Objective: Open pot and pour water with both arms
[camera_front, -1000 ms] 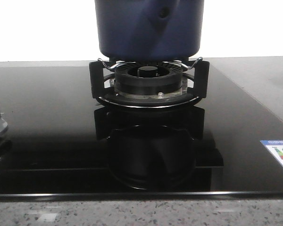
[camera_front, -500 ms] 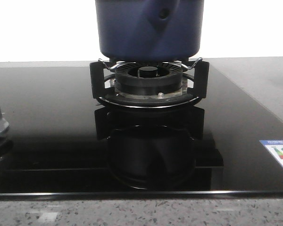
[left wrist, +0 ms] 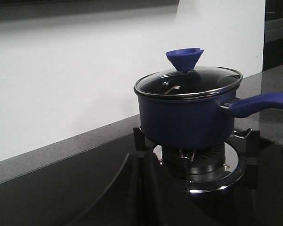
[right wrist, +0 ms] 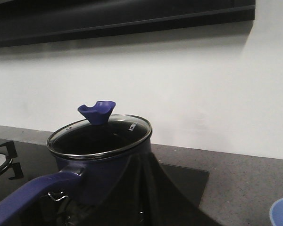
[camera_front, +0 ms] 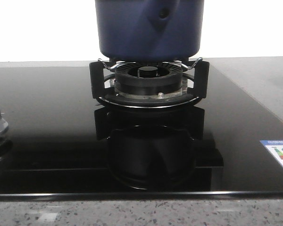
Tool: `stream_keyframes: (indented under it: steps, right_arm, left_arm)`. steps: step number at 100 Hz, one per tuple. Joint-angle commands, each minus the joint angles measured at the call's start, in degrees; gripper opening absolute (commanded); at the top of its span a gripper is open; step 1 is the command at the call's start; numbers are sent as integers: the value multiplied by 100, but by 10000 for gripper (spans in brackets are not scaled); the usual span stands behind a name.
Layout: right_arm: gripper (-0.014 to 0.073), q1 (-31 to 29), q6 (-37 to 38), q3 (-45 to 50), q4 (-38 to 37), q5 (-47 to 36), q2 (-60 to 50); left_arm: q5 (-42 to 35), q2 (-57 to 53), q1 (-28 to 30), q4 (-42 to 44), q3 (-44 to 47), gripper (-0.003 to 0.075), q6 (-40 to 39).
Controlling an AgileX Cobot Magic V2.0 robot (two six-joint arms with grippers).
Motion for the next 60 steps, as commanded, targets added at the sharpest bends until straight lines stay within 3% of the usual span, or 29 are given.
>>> stream_keyframes:
  steps: [1,43,60]
  right_arm:
    - [-71,-1,-73,-146,-192,-199,25]
    - [-71,-1,-73,-146,-192,-199,25]
    - [-71,-1,-73,-146,-192,-199,25]
  left_arm:
    - [2,32,13,-298,-167,-20,-50]
    - [2,32,13,-325,-167,-20,-50]
    - [-446,32,13,-475,-199,-20,-50]
